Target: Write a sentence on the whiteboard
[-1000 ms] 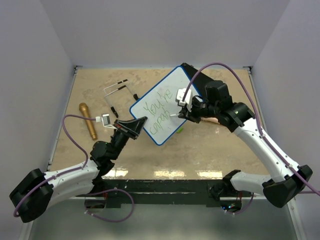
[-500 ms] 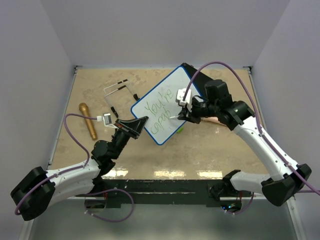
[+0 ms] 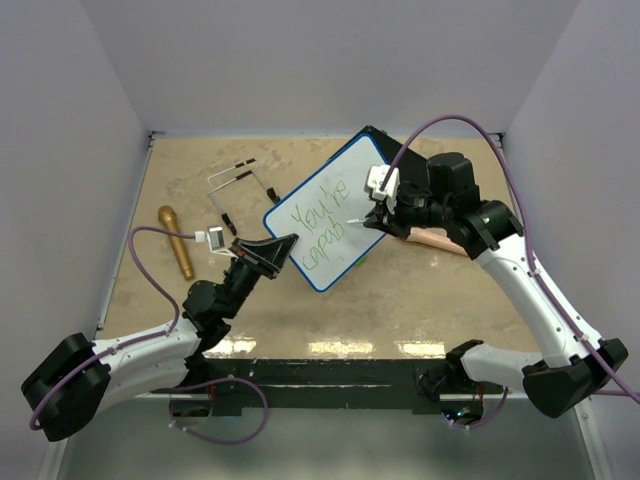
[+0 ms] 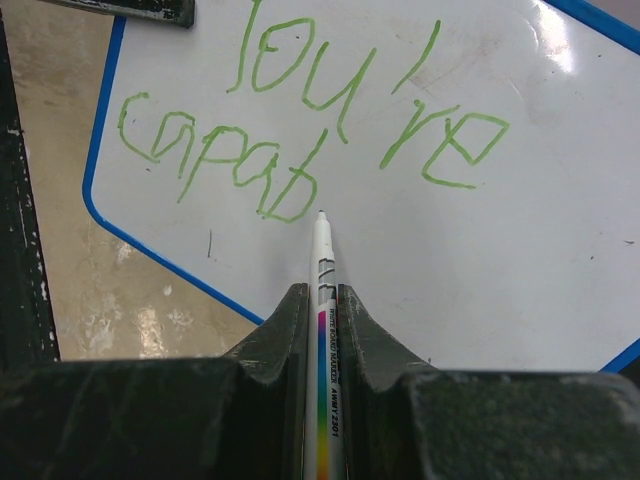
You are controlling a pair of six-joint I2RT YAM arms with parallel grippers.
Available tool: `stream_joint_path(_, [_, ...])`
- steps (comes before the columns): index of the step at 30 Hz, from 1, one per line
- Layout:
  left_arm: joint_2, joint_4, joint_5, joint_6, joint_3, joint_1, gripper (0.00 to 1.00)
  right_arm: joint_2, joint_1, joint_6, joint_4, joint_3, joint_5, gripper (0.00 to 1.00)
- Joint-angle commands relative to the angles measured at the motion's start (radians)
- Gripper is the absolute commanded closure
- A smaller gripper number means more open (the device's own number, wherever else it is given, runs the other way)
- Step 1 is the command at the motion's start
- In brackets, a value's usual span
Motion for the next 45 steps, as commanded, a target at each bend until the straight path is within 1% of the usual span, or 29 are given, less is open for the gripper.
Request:
stream_joint_path(1, [-0.007, 0.209, 0.026, -0.037, 0.043, -0.004, 1.00, 0.015, 0.002, 0.020, 0.035, 0.033, -0.025, 1.00])
stream_joint_path(13, [0.022, 0.239, 0.047, -0.043, 0.054, -0.003, 1.00, 0.014, 0.010, 0.038, 0.063, 0.006, 0.017, 1.00])
stream_joint_path(45, [-0.048, 0.178, 0.009, -0.001, 0.086, 0.016, 1.00, -0.005, 0.012, -0.009, 0.001, -0.059, 0.033, 1.00])
